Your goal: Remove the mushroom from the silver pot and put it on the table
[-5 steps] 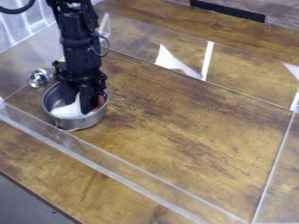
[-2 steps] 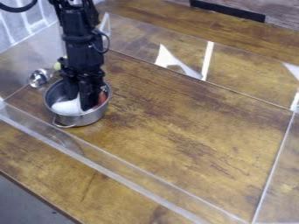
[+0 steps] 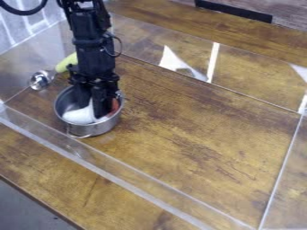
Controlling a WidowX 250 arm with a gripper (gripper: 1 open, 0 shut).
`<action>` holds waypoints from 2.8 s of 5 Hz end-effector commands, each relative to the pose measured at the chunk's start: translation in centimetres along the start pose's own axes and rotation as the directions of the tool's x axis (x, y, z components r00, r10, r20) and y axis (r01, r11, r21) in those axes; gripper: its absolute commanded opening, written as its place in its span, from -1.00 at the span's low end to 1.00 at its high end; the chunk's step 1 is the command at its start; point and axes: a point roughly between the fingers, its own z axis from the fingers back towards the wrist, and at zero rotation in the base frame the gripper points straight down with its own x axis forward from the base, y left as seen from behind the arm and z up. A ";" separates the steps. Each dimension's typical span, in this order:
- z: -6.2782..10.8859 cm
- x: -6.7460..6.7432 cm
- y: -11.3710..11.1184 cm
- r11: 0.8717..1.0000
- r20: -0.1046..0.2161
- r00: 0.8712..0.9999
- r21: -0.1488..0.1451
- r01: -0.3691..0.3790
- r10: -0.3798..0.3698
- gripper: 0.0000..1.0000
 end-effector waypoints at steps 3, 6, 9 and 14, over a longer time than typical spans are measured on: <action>7.5 -1.2 -1.2 0.998 0.161 0.986 0.053 -0.044 0.035 -1.00; 11.6 -0.1 -10.7 0.975 0.247 0.944 0.086 0.205 -0.220 -1.00; 7.3 1.5 -18.5 0.920 0.163 0.907 0.010 0.392 -0.389 -1.00; 2.5 4.7 -20.2 0.913 0.072 0.913 -0.039 0.405 -0.402 -1.00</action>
